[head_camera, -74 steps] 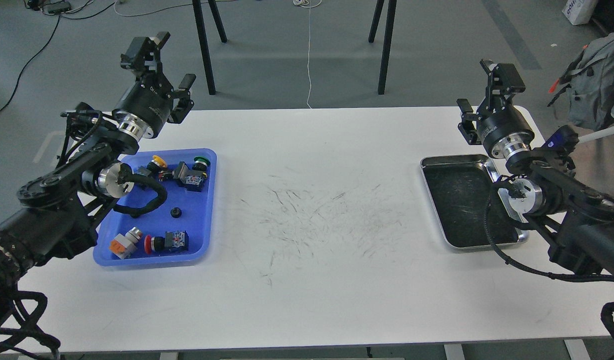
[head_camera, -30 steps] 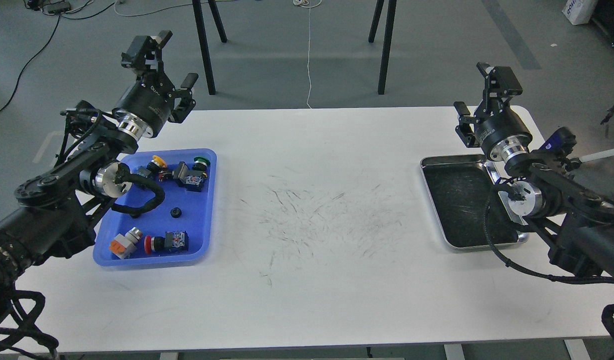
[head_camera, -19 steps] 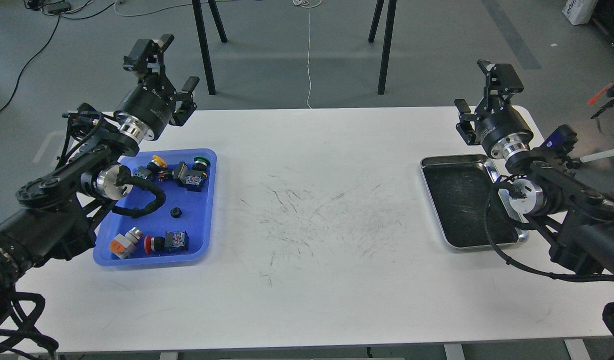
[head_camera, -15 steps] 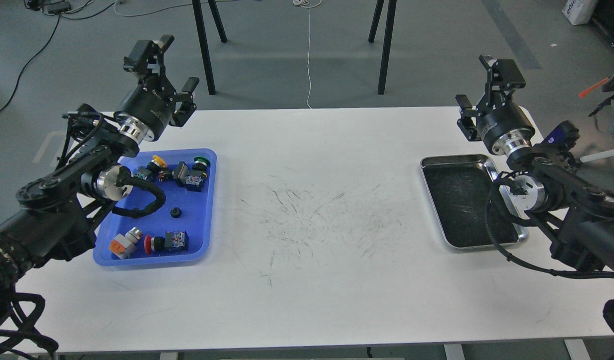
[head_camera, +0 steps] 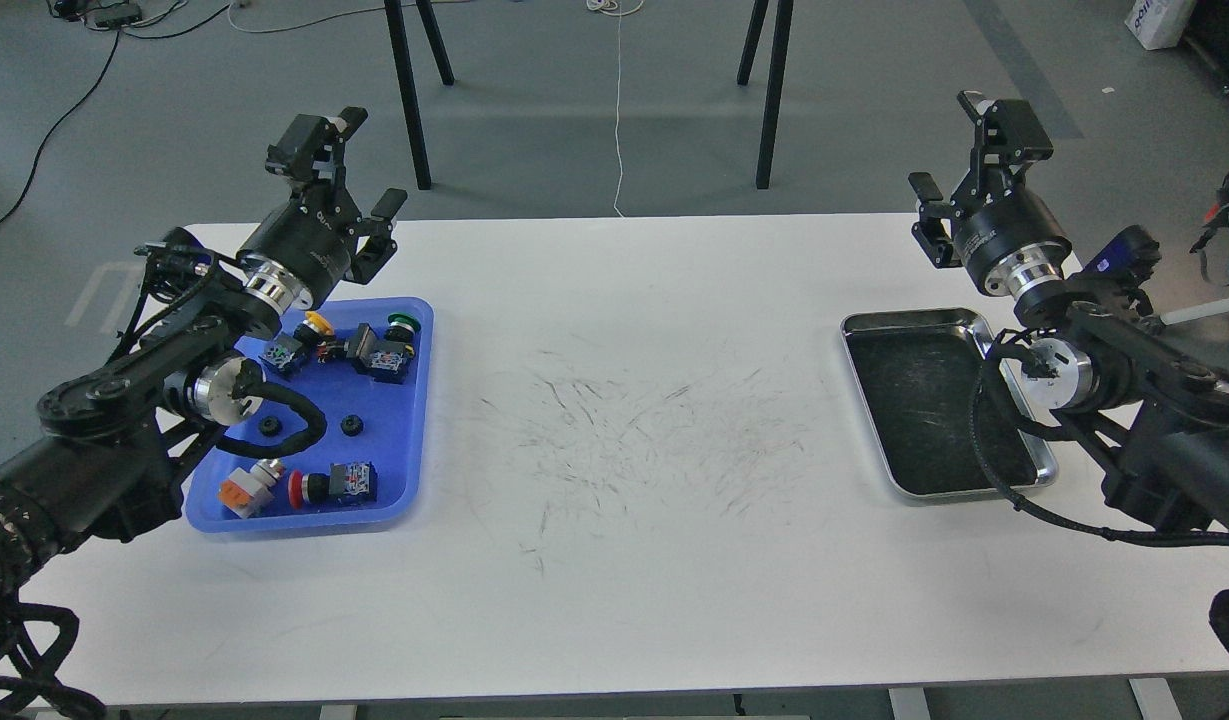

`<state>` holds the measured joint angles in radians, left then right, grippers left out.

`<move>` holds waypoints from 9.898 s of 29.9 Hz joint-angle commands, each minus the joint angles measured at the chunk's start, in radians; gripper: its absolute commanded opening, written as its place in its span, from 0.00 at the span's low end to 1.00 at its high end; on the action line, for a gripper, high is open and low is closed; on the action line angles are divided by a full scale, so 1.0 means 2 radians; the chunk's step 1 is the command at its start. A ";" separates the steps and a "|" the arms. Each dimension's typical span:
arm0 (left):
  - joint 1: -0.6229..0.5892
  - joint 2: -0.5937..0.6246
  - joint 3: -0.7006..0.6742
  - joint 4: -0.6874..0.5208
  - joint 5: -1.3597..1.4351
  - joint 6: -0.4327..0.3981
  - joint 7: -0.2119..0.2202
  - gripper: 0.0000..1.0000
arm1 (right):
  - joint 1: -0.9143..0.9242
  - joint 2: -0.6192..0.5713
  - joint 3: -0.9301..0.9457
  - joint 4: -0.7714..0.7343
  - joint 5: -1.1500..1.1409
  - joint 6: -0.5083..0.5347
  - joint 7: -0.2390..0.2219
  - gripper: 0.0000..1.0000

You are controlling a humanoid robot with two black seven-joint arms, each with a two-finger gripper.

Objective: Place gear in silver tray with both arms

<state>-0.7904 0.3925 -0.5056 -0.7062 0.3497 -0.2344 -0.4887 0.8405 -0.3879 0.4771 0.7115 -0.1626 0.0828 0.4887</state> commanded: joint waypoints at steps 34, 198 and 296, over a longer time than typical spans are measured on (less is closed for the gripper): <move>-0.001 0.107 0.067 -0.129 0.471 0.005 0.000 1.00 | 0.003 -0.024 0.011 0.038 0.000 0.003 0.000 0.99; -0.077 0.029 0.239 -0.179 0.676 0.138 0.000 0.21 | -0.018 -0.035 0.002 0.040 -0.001 0.010 0.000 0.99; -0.076 -0.196 0.349 0.018 0.729 0.171 0.000 0.38 | -0.024 -0.016 0.001 0.035 -0.004 0.007 0.000 0.99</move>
<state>-0.9342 0.0000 0.1948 -0.6683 1.8102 0.1082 -0.4886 0.7943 -0.4203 0.4787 0.7808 -0.1687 0.0949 0.4887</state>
